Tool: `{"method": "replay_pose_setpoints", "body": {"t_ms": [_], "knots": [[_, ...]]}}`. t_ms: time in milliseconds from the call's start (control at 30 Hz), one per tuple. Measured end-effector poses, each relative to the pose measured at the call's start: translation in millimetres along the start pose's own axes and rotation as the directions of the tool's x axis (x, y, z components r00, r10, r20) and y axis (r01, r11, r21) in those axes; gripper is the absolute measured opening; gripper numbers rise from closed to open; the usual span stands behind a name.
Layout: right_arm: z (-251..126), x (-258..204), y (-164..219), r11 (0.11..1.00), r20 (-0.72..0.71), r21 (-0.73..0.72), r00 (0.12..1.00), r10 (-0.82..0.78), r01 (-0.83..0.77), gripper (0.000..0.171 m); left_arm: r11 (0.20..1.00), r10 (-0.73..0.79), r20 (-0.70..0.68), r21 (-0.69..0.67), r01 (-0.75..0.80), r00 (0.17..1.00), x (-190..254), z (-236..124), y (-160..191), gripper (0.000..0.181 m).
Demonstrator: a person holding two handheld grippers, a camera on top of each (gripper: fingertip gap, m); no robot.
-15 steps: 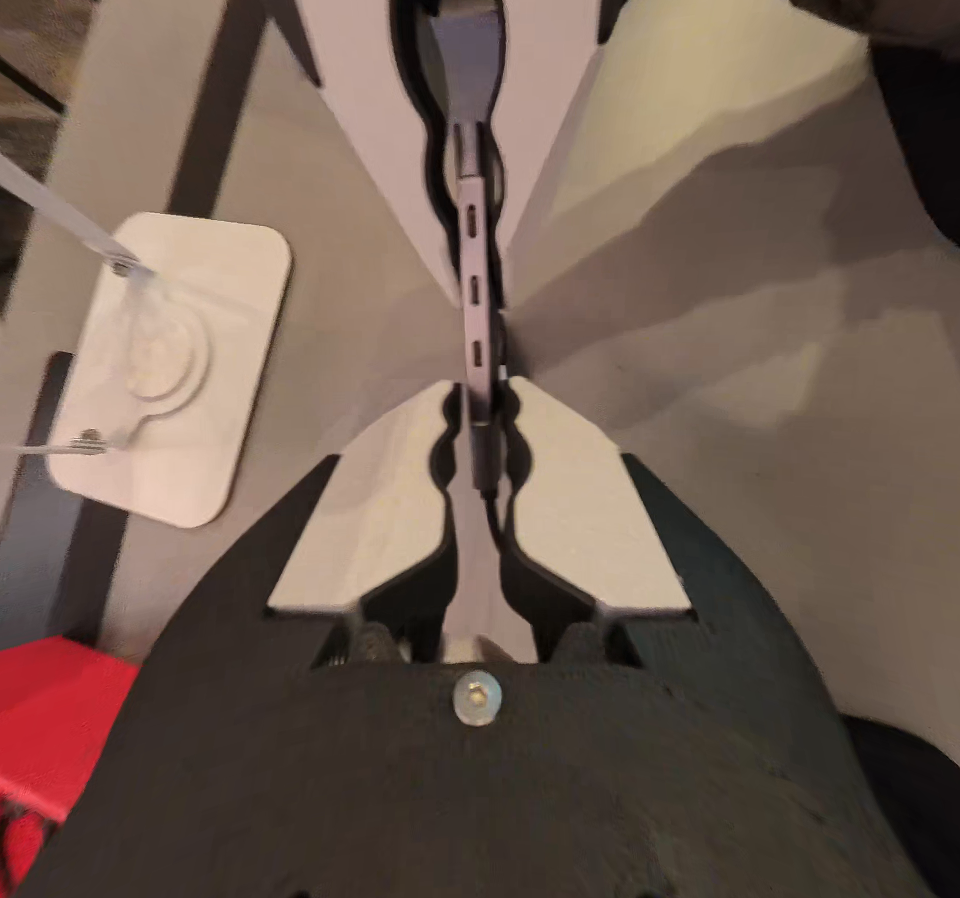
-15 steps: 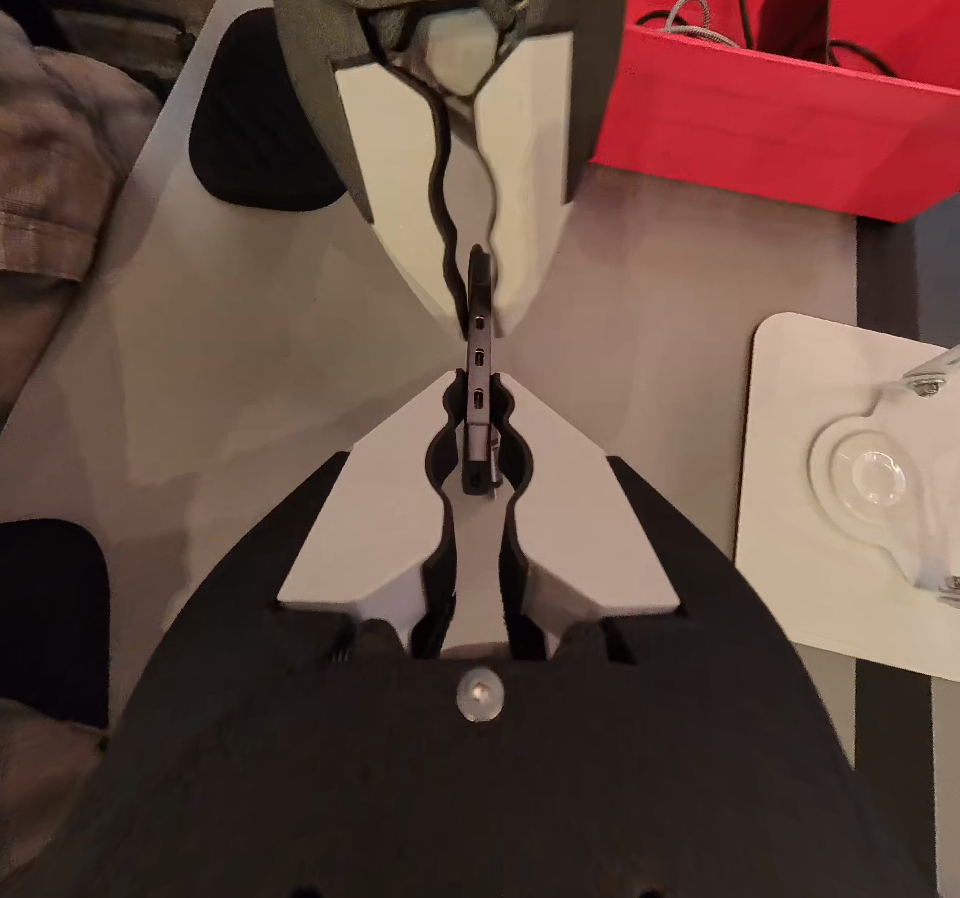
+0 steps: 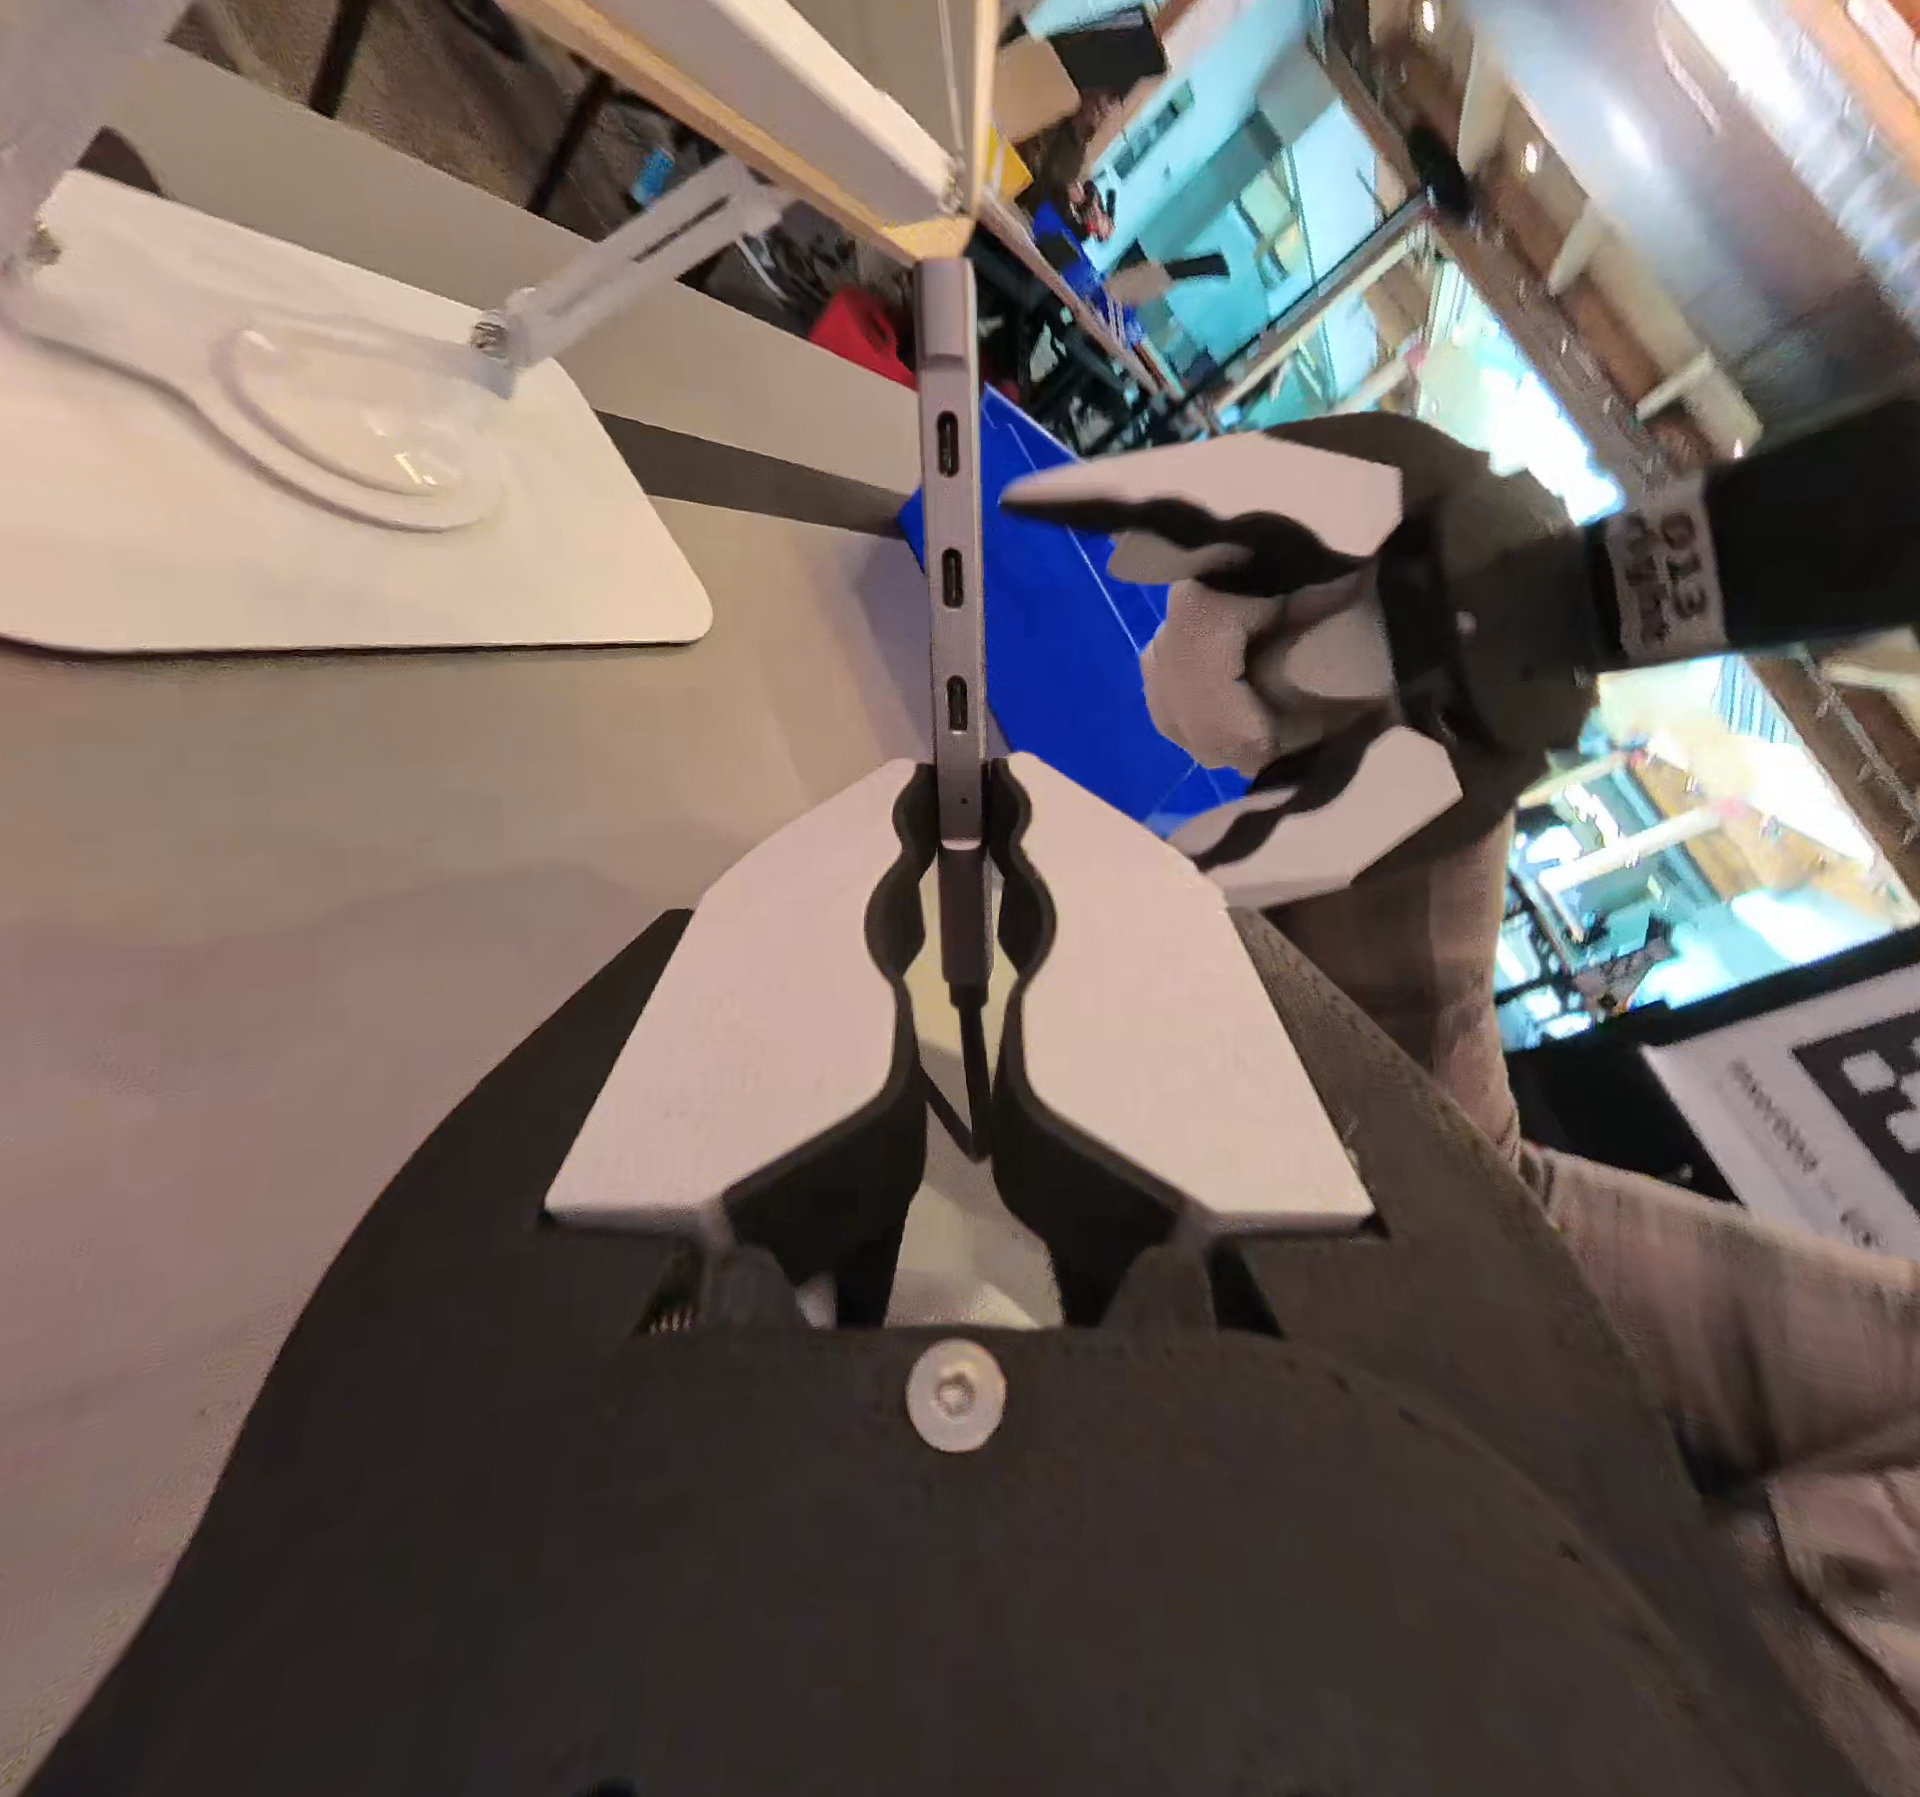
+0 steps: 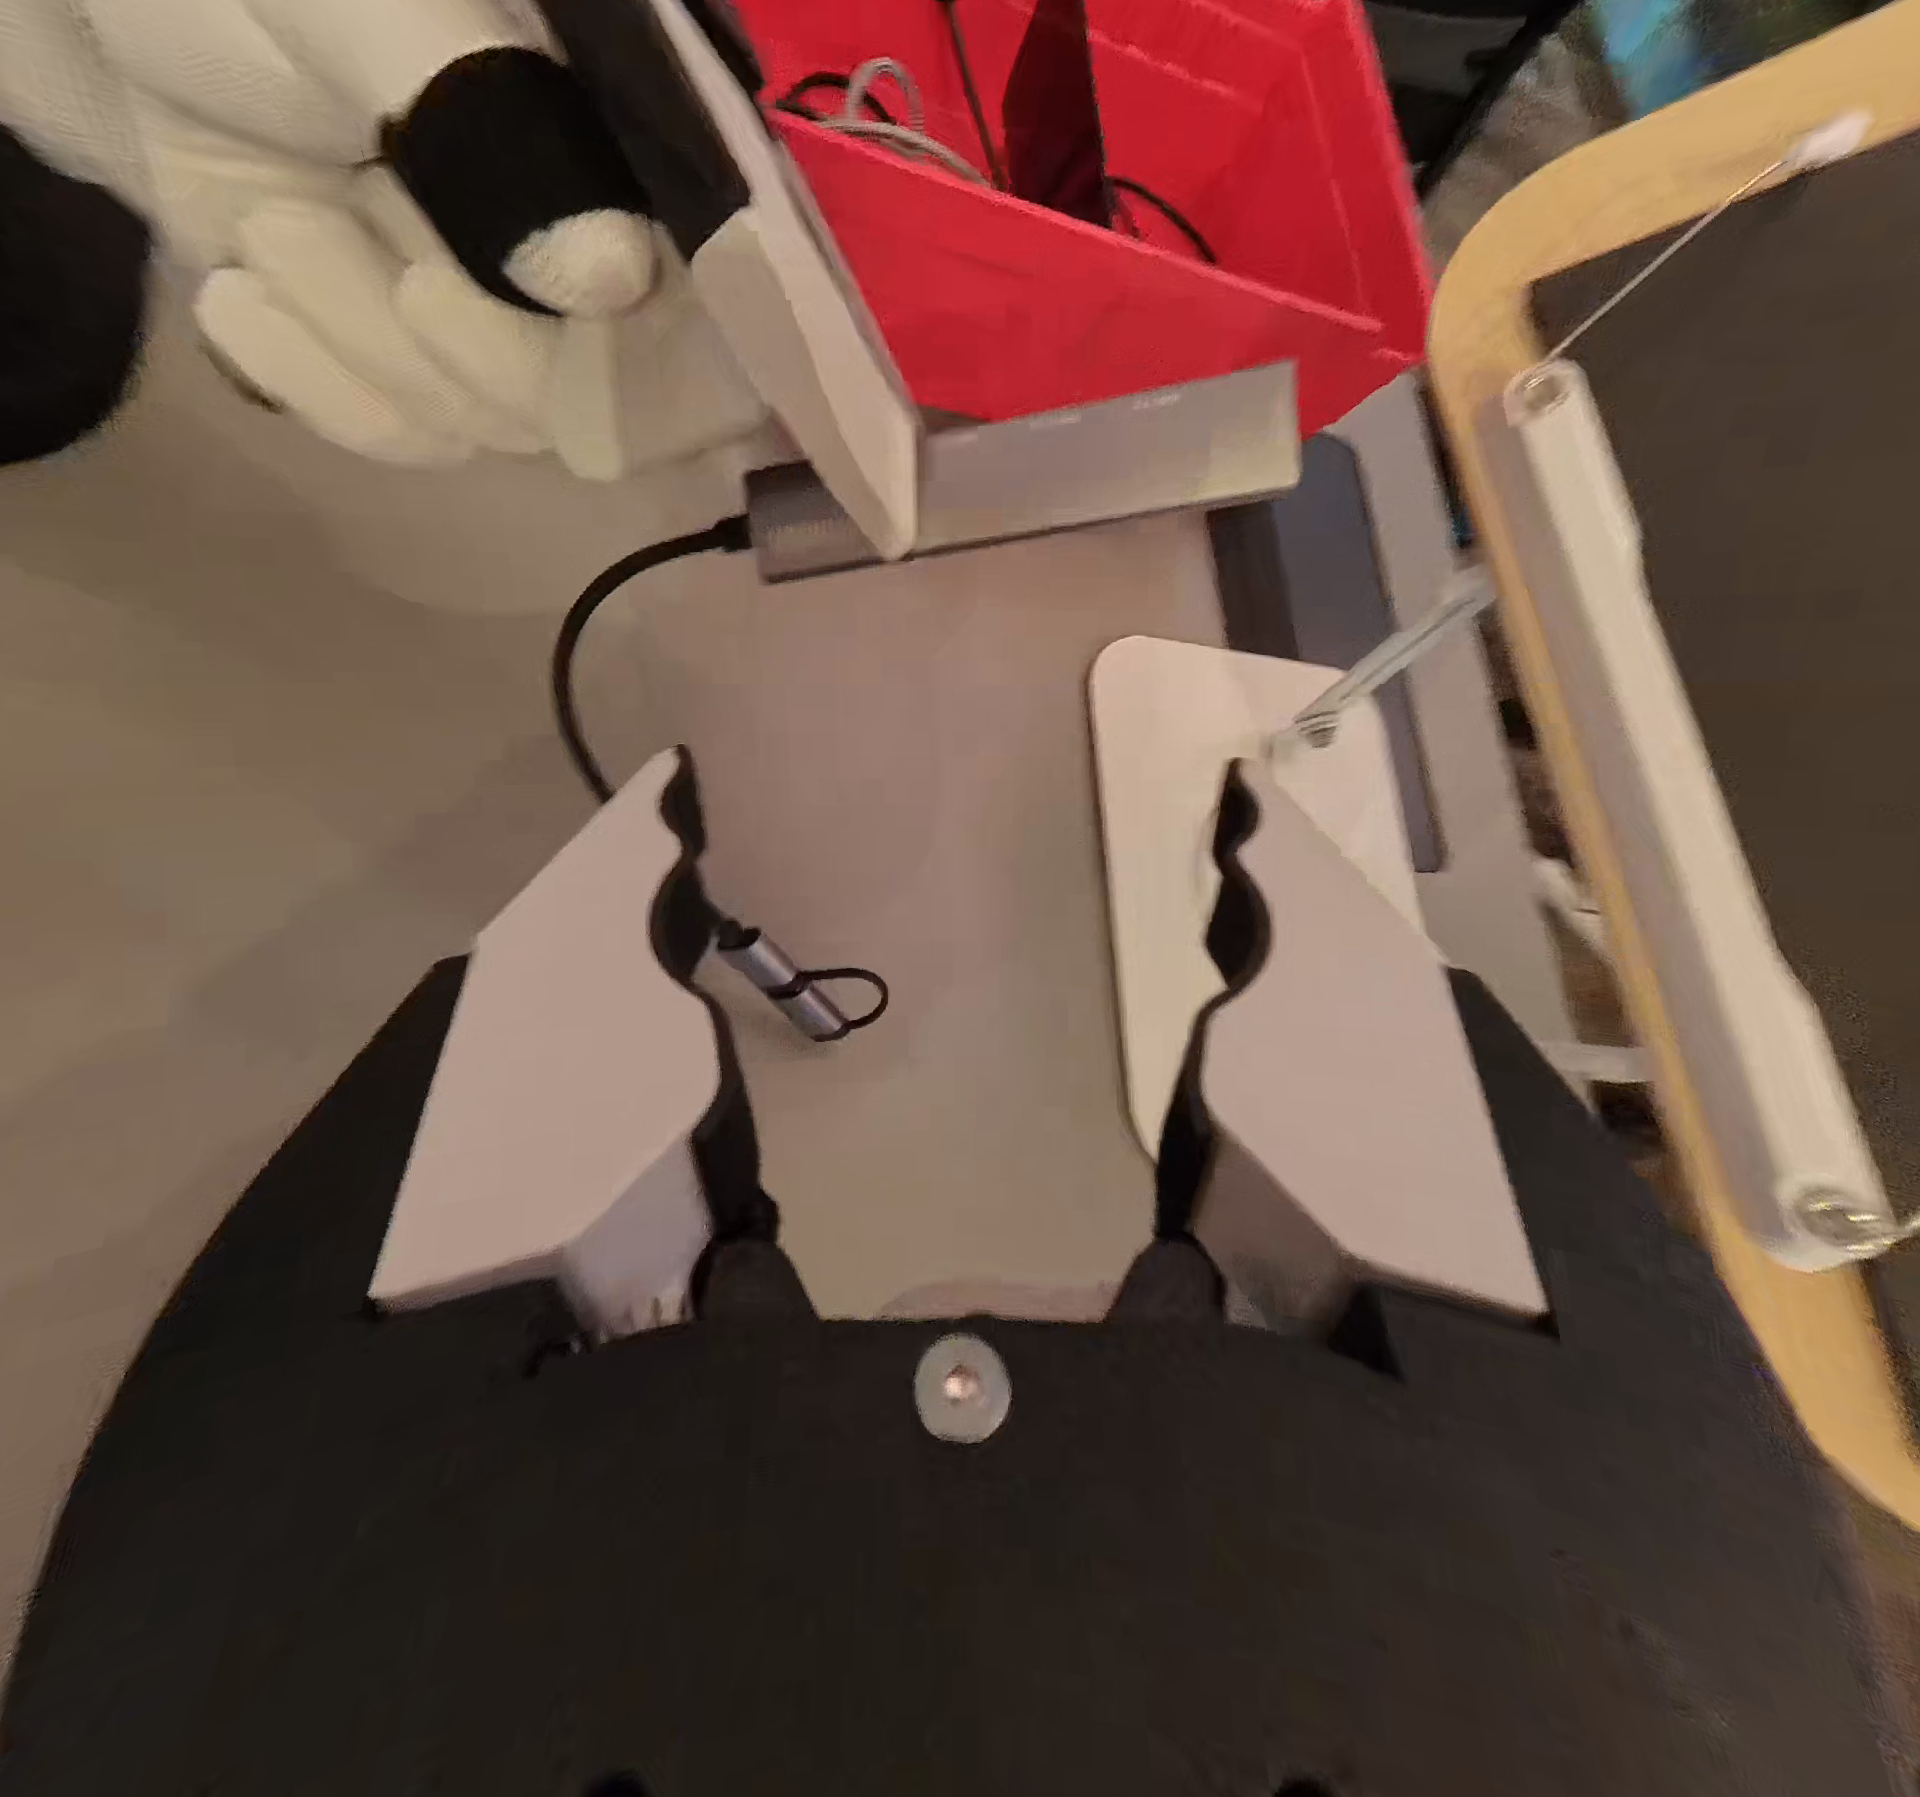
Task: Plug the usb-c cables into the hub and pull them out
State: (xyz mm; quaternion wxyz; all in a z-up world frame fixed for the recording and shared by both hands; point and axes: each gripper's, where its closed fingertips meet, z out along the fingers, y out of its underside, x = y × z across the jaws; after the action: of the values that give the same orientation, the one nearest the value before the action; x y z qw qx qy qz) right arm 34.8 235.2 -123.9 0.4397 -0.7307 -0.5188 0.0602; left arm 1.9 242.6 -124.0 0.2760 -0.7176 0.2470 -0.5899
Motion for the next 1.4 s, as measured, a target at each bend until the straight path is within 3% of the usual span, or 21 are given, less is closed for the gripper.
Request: {"method": "replay_pose_setpoints", "body": {"t_ms": [100, 300, 433, 700, 833, 1000, 1100, 1233, 1300, 1400], "knots": [[16, 8, -12, 0.992, -0.141, -0.037, 0.982, -0.125, 0.121, 0.137, 0.999, -0.045, 0.04, 0.02, 0.044, 0.998, -7, 3, 5, 0.01], [45, 11, -8, 0.975, -0.209, -0.105, 0.954, -0.217, 0.198, 0.143, 0.994, -0.106, -0.008, 0.0, 0.106, 0.994, 5, 13, 20, 0.01], [59, -2, 1, 0.983, -0.127, -0.087, 0.977, -0.172, 0.162, 0.134, 0.99, -0.138, -0.017, 0.019, 0.139, 0.99, 7, 16, 26, 0.01], [66, -20, 18, 0.987, 0.016, -0.112, 0.993, -0.113, 0.114, 0.132, 0.978, -0.207, -0.03, 0.02, 0.208, 0.978, 1, 19, 42, 0.01], [65, -32, 38, 0.977, 0.109, -0.18, 0.989, -0.095, 0.114, 0.132, 0.995, -0.1, 0.066, 0.004, 0.1, 0.993, -2, 8, 42, 0.052], [68, -56, 66, 0.951, 0.241, -0.281, 0.969, -0.058, 0.127, 0.132, 0.974, 0.227, 0.203, -0.05, -0.221, 0.953, 3, -43, 26, 0.054], [74, -80, 81, 0.925, 0.34, -0.343, 0.94, -0.038, 0.162, 0.132, 0.885, 0.466, 0.356, -0.181, -0.429, 0.81, -18, -86, 8, 0.046], [80, -93, 87, 0.914, 0.387, -0.364, 0.922, -0.023, 0.176, 0.131, 0.684, 0.721, 0.54, -0.451, -0.573, 0.435, -74, -161, -31, 0.035], [81, -95, 86, 0.916, 0.392, -0.363, 0.92, -0.019, 0.173, 0.132, 0.581, 0.804, 0.535, -0.613, -0.535, 0.26, -106, -195, -48, 0.035], [82, -96, 86, 0.919, 0.401, -0.36, 0.916, 0.0, 0.158, 0.132, 0.405, 0.911, 0.399, -0.828, -0.388, 0.101, -150, -236, -67, 0.037]]}}
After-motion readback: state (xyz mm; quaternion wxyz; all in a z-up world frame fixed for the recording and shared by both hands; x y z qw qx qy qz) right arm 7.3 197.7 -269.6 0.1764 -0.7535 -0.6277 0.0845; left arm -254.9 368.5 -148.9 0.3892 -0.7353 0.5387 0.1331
